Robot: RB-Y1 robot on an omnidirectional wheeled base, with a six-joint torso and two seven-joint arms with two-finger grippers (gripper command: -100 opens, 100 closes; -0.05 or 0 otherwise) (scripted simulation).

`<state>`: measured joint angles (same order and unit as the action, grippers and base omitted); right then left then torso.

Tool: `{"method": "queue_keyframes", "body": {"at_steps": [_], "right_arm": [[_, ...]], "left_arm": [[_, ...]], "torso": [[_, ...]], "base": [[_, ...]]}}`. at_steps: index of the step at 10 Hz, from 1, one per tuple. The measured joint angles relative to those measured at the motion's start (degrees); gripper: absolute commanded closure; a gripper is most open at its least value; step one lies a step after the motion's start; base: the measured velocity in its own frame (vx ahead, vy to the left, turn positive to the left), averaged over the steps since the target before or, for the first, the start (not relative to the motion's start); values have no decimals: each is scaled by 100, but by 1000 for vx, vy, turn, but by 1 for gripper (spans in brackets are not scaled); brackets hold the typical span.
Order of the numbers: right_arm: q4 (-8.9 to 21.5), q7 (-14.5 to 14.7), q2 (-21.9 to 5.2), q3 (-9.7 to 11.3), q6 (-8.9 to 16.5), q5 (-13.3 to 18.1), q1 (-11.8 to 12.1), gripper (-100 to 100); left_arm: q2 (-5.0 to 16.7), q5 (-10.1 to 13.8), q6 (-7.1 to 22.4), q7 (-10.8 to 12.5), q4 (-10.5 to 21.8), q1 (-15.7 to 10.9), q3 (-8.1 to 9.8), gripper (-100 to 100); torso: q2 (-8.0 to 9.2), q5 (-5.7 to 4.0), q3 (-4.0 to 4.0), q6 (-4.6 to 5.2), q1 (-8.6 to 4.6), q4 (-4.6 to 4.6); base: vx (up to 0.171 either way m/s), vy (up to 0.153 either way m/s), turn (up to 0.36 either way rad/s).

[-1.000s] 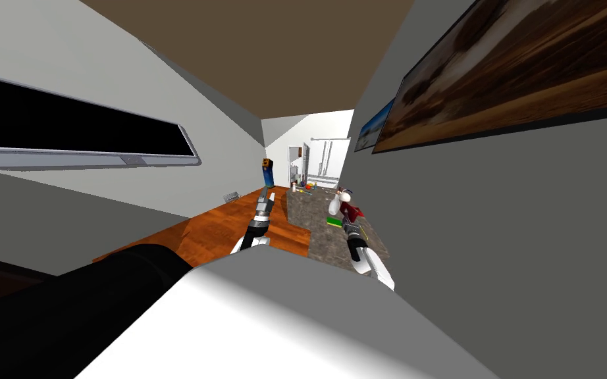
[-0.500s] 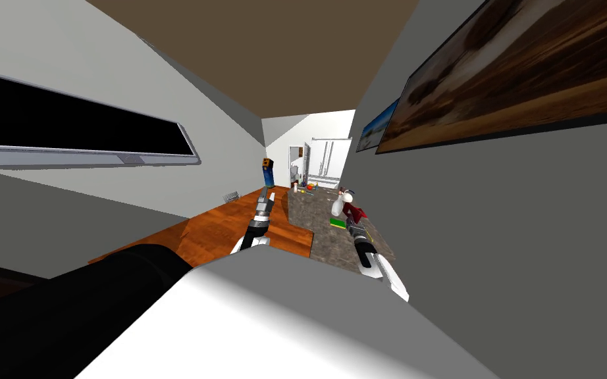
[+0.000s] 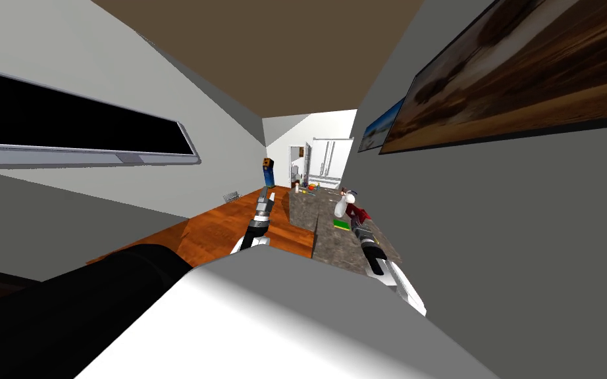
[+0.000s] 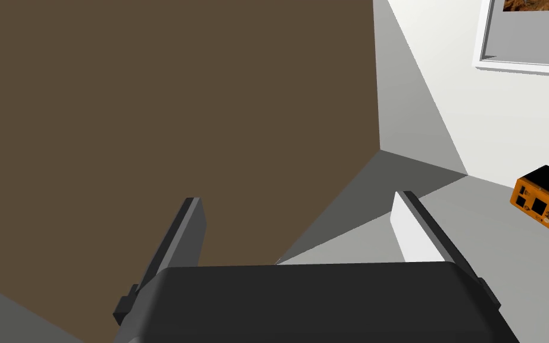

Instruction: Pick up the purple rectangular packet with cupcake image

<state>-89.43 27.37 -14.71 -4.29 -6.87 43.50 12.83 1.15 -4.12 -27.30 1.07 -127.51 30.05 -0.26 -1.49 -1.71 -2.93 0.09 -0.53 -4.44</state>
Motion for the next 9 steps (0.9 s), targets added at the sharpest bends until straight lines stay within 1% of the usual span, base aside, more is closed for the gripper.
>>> {"method": "queue_keyframes", "body": {"at_steps": [1, 2, 3, 4, 5, 6, 7, 8, 9], "right_arm": [[125, 188, -31, -248, -255, -158, 24, 100], [23, 361, -147, -354, -432, -340, 158, 100], [-112, 458, -201, -340, -446, -517, 229, 100], [-134, 512, -199, -336, -448, -689, 230, 100], [-177, 629, -331, -476, -560, -871, 321, 100], [-260, 774, -394, -600, -691, -1050, 427, 100], [-245, 934, -384, -659, -816, -1222, 440, 100], [-240, 1022, -385, -675, -881, -1390, 443, 100], [-243, 1034, -387, -676, -892, -1409, 441, 0]], "left_arm": [[-1, 0, 0, 0, 0, 0, -1, 0], [-1, 0, 0, 0, 0, 1, 0, 0], [0, 0, 0, 0, 0, 0, 0, 0], [0, 0, 0, 0, 0, 0, 0, 0], [-1, 0, 0, 0, 0, 1, -1, 0], [-1, 0, 0, 0, 0, 0, 0, 0], [0, 0, 0, 0, 0, 0, 0, 0], [0, 0, 0, 0, 0, 0, 0, 0], [0, 0, 0, 0, 0, 0, 0, 0]], "torso": [[-3, 3, -2, 9, 13, -2], [-3, 8, -1, 3, 28, 1], [0, 5, 1, -3, 20, 2], [3, -1, 2, -2, 1, 2], [1, 4, 2, 6, 18, 3], [7, 7, 5, 2, 30, 3], [7, 3, 5, -3, 16, 4], [5, -1, 5, -3, -3, 4], [5, -5, 4, -2, -11, 3]], "base": [[40, 123, -28], [20, 64, -24], [2, 15, 15], [25, 105, 38], [17, 123, -30], [6, 56, -24], [7, 7, 11], [0, 0, 0], [0, 0, 0]]}}
